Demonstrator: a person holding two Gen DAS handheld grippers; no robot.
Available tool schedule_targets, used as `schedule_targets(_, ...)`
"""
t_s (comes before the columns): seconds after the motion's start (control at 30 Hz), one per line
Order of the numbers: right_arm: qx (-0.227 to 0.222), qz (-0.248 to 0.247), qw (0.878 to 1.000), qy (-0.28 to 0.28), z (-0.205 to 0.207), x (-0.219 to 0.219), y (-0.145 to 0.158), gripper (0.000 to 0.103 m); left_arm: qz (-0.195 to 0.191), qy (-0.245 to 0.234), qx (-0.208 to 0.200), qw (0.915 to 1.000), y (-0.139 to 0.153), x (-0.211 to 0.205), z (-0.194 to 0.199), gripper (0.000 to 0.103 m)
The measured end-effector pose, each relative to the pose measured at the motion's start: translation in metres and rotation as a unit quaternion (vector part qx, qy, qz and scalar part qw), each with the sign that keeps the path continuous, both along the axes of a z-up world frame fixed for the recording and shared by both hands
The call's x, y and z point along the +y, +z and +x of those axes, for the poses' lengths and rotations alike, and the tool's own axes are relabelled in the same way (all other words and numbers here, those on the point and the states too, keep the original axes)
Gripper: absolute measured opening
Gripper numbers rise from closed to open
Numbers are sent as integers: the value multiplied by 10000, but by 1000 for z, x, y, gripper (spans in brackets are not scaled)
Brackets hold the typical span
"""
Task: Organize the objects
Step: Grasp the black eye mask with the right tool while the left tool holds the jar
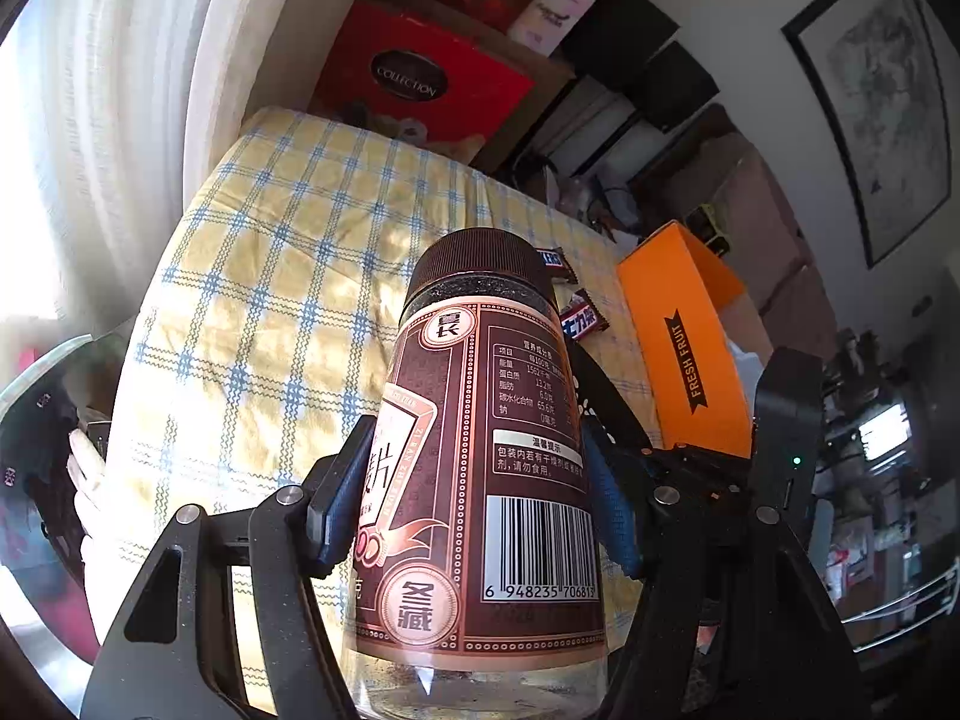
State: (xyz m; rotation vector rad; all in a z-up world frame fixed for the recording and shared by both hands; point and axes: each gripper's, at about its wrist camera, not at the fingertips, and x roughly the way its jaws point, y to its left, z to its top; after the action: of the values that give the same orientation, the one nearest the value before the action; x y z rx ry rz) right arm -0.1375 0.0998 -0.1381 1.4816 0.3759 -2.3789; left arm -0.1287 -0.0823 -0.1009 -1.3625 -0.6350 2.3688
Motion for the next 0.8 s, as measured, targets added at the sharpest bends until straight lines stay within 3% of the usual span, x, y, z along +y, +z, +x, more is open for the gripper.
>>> schedule_targets(0.3,433,-307,9966,-633,-6,36,44,7,-3,-40,31,10000,3,6,2,62)
schedule_targets(0.43,294,-446,9959,-731,-12,48,46,12,2,-102,14,9999,2,12,2,62)
schedule_targets(0.5,197,-459,9961,-727,-13,49,42,23,4,-123,6,9999,1,15,2,62)
schedule_targets(0.57,160,-572,9958,-696,-12,46,36,54,7,-128,0,9999,1,16,1,62)
schedule_targets(0.7,145,-276,9984,-472,-10,29,24,74,-17,-127,-20,9999,0,16,1,62)
schedule_targets(0.73,125,-147,9989,-434,-12,26,20,85,-22,-124,-23,9999,-1,16,1,62)
schedule_targets(0.8,123,-10,9991,-411,-17,24,13,86,-14,-115,-22,9999,-1,15,1,62)
